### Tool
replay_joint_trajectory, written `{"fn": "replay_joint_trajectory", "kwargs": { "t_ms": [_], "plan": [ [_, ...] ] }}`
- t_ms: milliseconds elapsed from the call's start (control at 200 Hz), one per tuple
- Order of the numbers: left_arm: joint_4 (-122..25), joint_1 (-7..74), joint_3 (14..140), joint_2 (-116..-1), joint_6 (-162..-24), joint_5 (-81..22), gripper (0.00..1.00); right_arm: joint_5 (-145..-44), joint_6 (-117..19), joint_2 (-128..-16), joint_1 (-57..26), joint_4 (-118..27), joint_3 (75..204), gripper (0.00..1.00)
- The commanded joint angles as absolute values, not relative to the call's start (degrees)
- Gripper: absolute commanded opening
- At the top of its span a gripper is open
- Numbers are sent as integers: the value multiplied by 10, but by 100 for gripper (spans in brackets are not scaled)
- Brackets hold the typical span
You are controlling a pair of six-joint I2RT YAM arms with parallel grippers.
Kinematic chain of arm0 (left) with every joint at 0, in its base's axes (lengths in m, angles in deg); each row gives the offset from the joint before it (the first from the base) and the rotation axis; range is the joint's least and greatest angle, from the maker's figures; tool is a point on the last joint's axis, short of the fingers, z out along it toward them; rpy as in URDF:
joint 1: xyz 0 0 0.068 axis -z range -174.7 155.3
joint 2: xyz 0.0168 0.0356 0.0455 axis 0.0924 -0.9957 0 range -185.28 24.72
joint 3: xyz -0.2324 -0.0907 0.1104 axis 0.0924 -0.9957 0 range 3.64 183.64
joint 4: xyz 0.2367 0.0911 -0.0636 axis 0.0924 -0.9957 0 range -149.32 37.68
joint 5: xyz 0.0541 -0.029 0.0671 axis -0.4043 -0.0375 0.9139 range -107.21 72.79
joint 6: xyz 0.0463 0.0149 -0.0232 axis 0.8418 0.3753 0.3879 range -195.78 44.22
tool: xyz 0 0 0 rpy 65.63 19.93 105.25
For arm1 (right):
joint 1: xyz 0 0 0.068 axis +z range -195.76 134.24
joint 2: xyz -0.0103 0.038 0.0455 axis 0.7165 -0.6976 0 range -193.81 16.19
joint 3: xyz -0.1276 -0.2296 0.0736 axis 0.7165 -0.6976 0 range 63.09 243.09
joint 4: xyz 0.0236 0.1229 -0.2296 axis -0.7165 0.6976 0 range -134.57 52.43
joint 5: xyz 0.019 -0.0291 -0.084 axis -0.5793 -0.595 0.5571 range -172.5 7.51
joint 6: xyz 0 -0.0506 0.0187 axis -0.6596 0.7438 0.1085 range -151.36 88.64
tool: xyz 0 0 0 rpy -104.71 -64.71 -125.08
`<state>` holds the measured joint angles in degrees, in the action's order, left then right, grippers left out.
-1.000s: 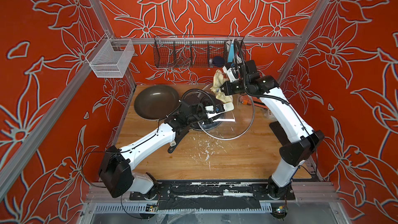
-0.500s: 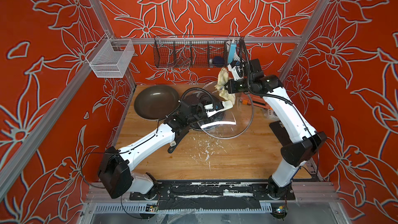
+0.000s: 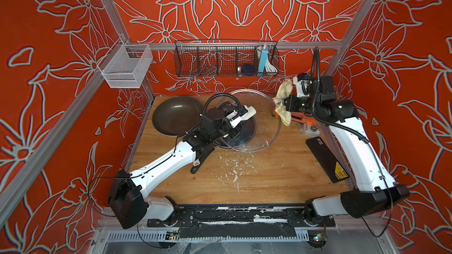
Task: Wipe the pot lid with a cloth
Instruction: Wipe the pot lid, then place the cleaning item at the center of the board.
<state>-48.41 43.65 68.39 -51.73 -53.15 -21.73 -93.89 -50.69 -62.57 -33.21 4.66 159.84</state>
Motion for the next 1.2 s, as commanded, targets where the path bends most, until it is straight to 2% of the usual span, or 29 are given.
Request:
{"fn": "replay_joint_trajectory", "kwargs": {
  "t_ms": [0,265,490,636,886,981,1001,1056,1101,1196],
  "plan": [
    [-365,440,718,-459,-582,-190,0,-900,-536,-588,-361,45,1559,0],
    [-392,440,720,-445,-615,-173,0,-848,-519,-530,-372,9,1371,0],
    [-406,440,707,-427,-644,-163,0,-821,-552,-544,-370,-76,1213,0],
    [-408,440,699,-422,-647,-157,0,-832,-588,-588,-369,-143,1146,0],
    [-412,440,699,-422,-653,-146,0,-834,-603,-697,-370,-187,1125,0],
    [-419,440,699,-420,-657,-141,0,-822,-604,-721,-369,-170,1138,16],
    [-421,440,699,-420,-658,-140,0,-819,-605,-722,-369,-166,1140,22],
    [-428,440,700,-416,-661,-134,0,-814,-604,-718,-369,-157,1147,52],
    [-436,440,701,-414,-658,-133,0,-812,-602,-708,-369,-150,1153,68],
    [-448,440,697,-405,-655,-125,0,-817,-588,-679,-370,-138,1167,86]
  ]
}}
